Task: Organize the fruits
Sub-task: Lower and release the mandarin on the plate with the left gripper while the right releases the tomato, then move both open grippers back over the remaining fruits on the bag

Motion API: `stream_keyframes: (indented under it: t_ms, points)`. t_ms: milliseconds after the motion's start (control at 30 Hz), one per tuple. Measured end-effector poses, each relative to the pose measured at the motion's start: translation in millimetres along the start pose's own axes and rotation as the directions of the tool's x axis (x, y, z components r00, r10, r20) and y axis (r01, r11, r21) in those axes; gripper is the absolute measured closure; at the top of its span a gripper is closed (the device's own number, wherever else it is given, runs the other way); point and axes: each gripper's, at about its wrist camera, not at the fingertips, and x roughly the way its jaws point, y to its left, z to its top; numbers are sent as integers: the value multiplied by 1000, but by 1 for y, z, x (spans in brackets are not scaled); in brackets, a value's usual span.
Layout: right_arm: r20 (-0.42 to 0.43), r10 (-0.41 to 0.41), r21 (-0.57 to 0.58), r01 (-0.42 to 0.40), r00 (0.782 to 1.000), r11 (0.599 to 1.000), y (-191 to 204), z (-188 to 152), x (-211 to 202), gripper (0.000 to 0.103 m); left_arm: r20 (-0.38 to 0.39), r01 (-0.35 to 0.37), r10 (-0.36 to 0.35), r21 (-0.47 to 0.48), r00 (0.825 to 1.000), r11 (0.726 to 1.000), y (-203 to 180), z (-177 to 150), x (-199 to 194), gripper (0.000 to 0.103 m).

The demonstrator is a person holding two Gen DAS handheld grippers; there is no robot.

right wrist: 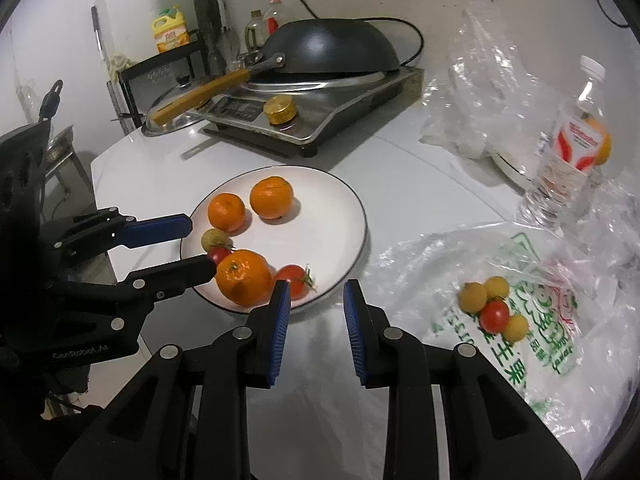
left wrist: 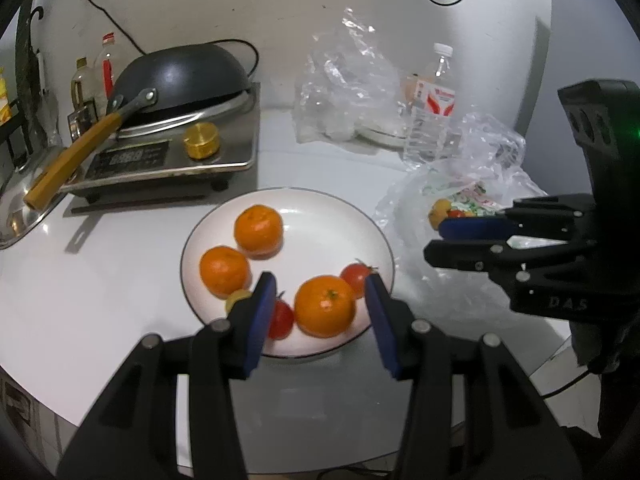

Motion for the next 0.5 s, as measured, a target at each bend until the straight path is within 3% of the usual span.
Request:
stream_keyframes:
  t_ms: [500]
  points:
    - [49, -25, 43, 23, 998, 999, -27, -20, -35, 74, 4, 23, -23, 41, 1000, 999, -44, 8, -1, 55]
